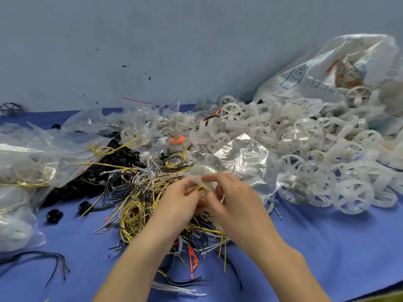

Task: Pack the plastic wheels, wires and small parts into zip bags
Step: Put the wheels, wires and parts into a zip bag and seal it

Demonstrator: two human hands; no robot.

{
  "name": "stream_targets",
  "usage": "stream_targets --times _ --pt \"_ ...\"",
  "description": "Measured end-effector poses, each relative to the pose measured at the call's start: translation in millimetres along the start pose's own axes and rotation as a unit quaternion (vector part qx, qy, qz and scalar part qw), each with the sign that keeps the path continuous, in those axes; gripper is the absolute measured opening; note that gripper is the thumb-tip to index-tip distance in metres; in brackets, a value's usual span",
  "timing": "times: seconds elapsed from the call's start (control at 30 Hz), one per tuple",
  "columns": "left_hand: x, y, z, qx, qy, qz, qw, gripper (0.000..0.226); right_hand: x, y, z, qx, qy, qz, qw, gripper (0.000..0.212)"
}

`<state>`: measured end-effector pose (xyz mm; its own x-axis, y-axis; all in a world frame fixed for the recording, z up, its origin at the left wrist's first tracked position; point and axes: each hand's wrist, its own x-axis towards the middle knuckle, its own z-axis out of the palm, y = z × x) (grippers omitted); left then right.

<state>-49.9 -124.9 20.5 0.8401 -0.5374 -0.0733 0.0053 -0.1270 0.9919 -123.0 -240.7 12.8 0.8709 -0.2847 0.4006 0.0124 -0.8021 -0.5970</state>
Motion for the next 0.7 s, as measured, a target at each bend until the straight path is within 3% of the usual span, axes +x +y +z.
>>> stream_targets --times 0.07,0.13,0.17,0.23,0.27,0.33,0.37,0.43,0.5,0.7 --pt "0.8 -8.4 5.9 0.166 0.062 0.088 0.98 0.032 0.0 0.9 0.6 -0.009 -0.012 0.006 1.0 0.028" --pt "0.0 -17.3 7.3 0.352 0.127 0.18 0.91 0.021 0.5 4.1 0.1 -0.016 -0.02 0.014 1.0 0.029" --pt "-0.3 -18.5 6.4 0.409 0.144 0.202 0.878 0.017 0.6 6.0 -0.3 -0.017 -0.022 0.018 0.999 0.029" --pt "1.2 -19.3 5.5 0.42 0.146 0.198 0.874 0.015 0.6 8.8 -1.7 -0.022 -0.023 0.022 0.999 0.03" --pt "3.1 -19.0 5.0 0.365 0.134 0.175 0.904 0.015 0.3 9.7 -2.6 -0.026 -0.025 0.022 0.999 0.03" --pt "6.1 -13.7 5.4 0.156 0.094 0.082 0.98 0.017 -0.3 10.8 -4.0 -0.031 -0.033 0.016 0.999 0.031" --pt "5.8 -9.8 5.1 0.041 0.072 0.033 0.996 0.019 -0.7 11.0 -4.5 -0.032 -0.035 0.01 0.999 0.032" --pt "6.7 -4.4 3.8 -0.134 0.023 -0.021 0.99 0.021 -1.8 10.8 -5.2 -0.033 -0.036 0.0 0.999 0.033" --pt "7.9 -5.0 4.0 -0.231 -0.014 -0.045 0.972 0.021 -2.5 9.7 -5.8 -0.031 -0.03 -0.01 0.999 0.032" --pt "-1.2 -11.6 26.1 -0.252 -0.05 -0.004 0.966 0.024 -2.9 4.1 -8.3 -0.009 -0.021 -0.024 0.999 0.033"
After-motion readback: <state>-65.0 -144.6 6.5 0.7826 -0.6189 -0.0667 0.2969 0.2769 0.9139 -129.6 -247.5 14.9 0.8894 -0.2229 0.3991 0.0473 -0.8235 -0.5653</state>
